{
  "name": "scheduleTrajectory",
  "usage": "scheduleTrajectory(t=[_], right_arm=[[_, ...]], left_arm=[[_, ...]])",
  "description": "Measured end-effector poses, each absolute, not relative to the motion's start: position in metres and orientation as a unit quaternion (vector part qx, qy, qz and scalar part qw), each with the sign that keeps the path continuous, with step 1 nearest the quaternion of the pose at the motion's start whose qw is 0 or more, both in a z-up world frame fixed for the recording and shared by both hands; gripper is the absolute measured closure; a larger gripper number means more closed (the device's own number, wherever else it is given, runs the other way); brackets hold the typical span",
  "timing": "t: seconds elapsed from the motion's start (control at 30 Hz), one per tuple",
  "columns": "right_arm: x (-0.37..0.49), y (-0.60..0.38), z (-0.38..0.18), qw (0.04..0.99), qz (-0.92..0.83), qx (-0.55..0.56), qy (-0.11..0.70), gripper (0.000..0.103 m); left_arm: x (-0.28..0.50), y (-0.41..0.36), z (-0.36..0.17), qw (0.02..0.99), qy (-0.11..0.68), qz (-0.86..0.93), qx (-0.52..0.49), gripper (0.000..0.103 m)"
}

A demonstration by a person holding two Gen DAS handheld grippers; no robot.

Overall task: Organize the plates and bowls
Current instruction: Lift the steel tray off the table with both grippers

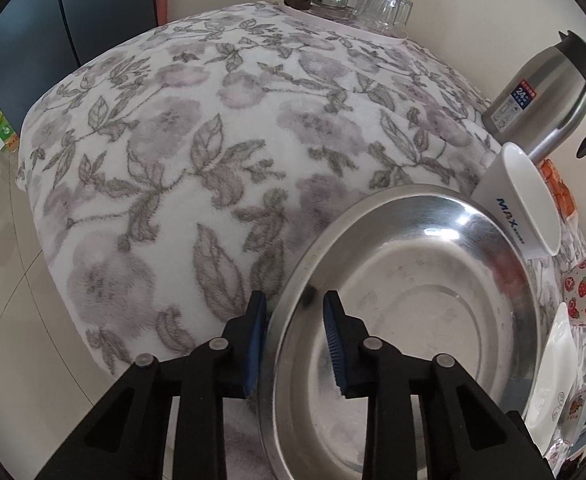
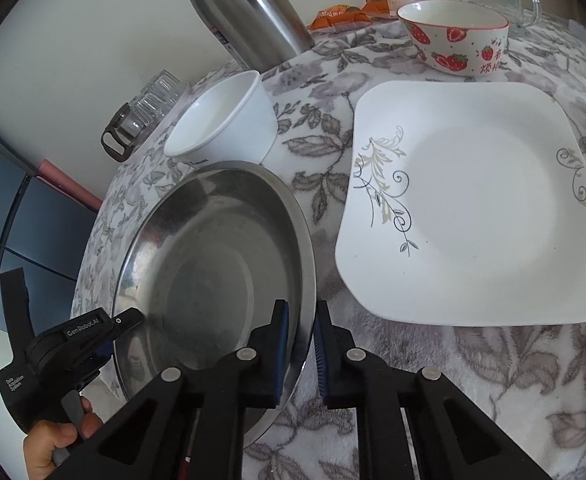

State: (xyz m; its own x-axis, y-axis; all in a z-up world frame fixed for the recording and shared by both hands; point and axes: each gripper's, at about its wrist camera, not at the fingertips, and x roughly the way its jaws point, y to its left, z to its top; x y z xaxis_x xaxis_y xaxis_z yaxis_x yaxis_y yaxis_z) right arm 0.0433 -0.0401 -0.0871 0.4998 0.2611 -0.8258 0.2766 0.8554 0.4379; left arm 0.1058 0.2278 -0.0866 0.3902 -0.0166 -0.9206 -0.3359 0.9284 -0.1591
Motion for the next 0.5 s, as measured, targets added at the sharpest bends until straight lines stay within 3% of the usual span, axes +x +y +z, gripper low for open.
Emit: scheduleTrajectory(t=[0.5], right_arm=[[0.0423, -0.0392, -0.0876, 0.823, 0.007, 0.265, 0.503, 0.090]], left_arm=[[0.1011, 0.2265, -0.0840, 0.824, 0.537, 0.092, -0.155, 0.077]])
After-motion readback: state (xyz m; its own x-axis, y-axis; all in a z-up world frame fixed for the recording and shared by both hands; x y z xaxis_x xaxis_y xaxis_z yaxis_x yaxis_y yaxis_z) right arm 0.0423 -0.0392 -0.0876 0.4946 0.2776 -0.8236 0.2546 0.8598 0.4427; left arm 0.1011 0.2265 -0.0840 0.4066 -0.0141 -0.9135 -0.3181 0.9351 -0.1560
